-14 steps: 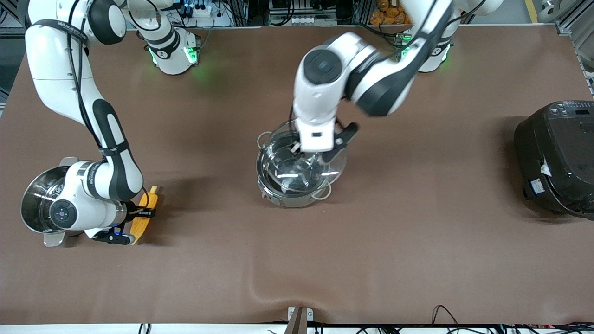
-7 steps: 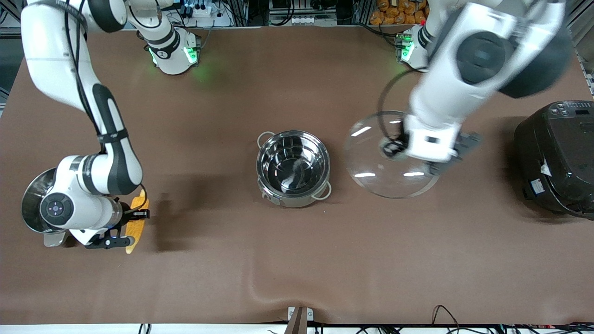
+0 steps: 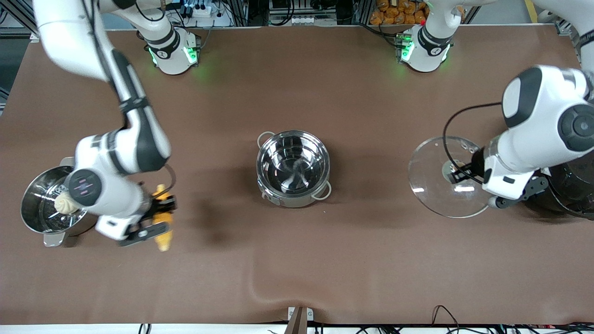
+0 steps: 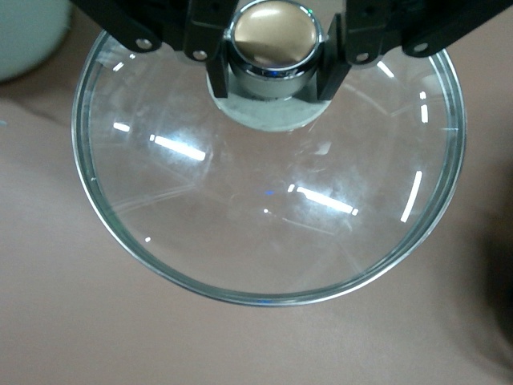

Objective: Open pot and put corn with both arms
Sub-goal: 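Carry the corn into the pot while the left gripper lowers the lid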

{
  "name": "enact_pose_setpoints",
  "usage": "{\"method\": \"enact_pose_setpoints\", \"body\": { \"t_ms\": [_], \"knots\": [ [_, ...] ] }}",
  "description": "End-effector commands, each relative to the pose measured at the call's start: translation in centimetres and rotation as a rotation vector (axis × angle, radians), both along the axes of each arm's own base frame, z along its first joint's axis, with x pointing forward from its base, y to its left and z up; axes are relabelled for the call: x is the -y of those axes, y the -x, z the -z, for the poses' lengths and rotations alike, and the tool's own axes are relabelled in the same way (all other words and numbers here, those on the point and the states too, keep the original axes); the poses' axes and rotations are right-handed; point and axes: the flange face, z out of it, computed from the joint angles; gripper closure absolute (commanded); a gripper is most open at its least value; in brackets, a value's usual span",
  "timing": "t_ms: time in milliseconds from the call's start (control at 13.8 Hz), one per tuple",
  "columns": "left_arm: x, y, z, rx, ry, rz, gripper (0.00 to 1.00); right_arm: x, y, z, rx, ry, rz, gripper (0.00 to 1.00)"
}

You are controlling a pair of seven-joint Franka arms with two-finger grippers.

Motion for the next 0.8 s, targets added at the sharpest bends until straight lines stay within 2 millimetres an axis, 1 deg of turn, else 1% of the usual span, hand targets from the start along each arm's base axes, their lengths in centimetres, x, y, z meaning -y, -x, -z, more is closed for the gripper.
{"method": "enact_pose_setpoints", "body": {
  "t_ms": [0, 73, 145, 218, 291, 364, 436, 582, 655, 727],
  "knots": [
    [-2.8, 4.0, 5.3, 0.013, 0.031, 0.011, 1.00, -9.1, 3.8, -1.9, 0.009, -0.006, -0.150, 1.00],
    [-3.0, 5.0, 8.1, 0.021, 0.031, 0.011, 1.00, -13.0, 5.5, -2.0, 0.019, -0.002, -0.217, 1.00],
    [-3.1, 6.1, 10.7, 0.040, 0.033, 0.028, 1.00, -17.2, 7.7, -2.1, 0.027, 0.002, -0.286, 1.00],
    [-3.5, 7.0, 13.3, 0.054, 0.036, 0.042, 1.00, -21.4, 9.5, -2.5, 0.070, 0.006, -0.356, 1.00],
    [-3.4, 7.5, 15.2, 0.059, 0.039, 0.045, 1.00, -24.5, 10.9, -2.5, 0.134, 0.020, -0.423, 1.00],
    [-3.5, 7.7, 16.8, 0.049, 0.043, 0.043, 1.00, -26.6, 12.0, -1.8, 0.175, 0.051, -0.488, 1.00],
    [-3.6, 7.8, 17.7, 0.035, 0.045, 0.044, 1.00, -27.4, 12.5, -0.9, 0.174, 0.073, -0.515, 1.00],
    [-3.5, 8.0, 19.2, 0.010, 0.049, 0.046, 1.00, -30.2, 14.7, 0.5, 0.166, 0.079, -0.568, 1.00],
    [-3.5, 8.1, 19.8, -0.001, 0.050, 0.045, 1.00, -31.1, 15.5, 1.3, 0.159, 0.084, -0.587, 1.00],
    [-3.6, 8.1, 20.2, -0.007, 0.051, 0.044, 0.95, -31.1, 15.6, 2.1, 0.157, 0.103, -0.599, 1.00]
  ]
}}
